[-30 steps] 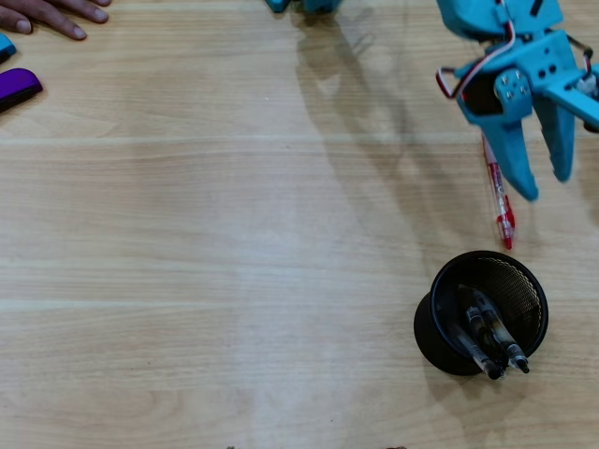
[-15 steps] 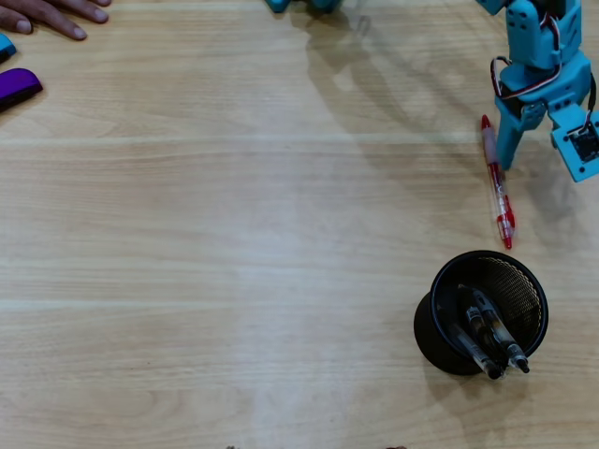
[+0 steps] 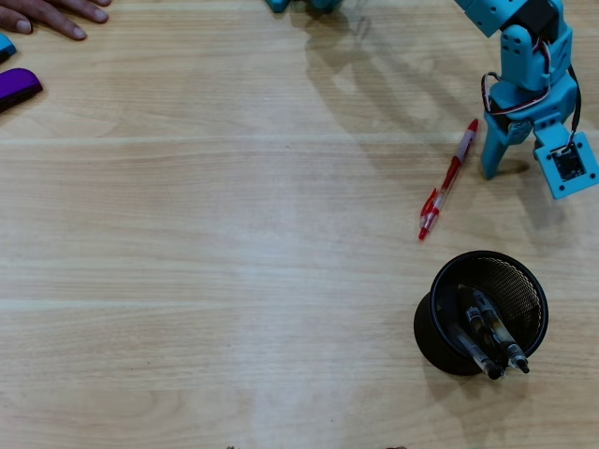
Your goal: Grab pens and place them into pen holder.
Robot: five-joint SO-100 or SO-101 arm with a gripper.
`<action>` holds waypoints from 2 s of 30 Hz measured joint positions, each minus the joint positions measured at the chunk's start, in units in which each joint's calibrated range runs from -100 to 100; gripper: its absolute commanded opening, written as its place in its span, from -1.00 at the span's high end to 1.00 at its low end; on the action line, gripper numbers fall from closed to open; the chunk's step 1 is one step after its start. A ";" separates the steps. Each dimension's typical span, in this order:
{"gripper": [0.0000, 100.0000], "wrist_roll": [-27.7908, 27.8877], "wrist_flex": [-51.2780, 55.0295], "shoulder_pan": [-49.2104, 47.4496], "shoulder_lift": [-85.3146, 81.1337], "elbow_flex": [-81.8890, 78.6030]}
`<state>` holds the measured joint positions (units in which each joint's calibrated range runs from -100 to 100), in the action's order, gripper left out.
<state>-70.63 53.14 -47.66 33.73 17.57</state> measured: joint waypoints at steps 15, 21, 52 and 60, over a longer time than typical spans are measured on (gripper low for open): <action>0.52 4.80 13.44 11.57 -5.33 2.92; 0.55 4.64 13.44 13.34 -5.33 -4.78; 0.97 14.35 8.70 20.18 -17.86 24.70; 0.96 16.59 -37.73 22.29 -4.99 22.49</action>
<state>-54.04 15.42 -25.37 28.73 40.06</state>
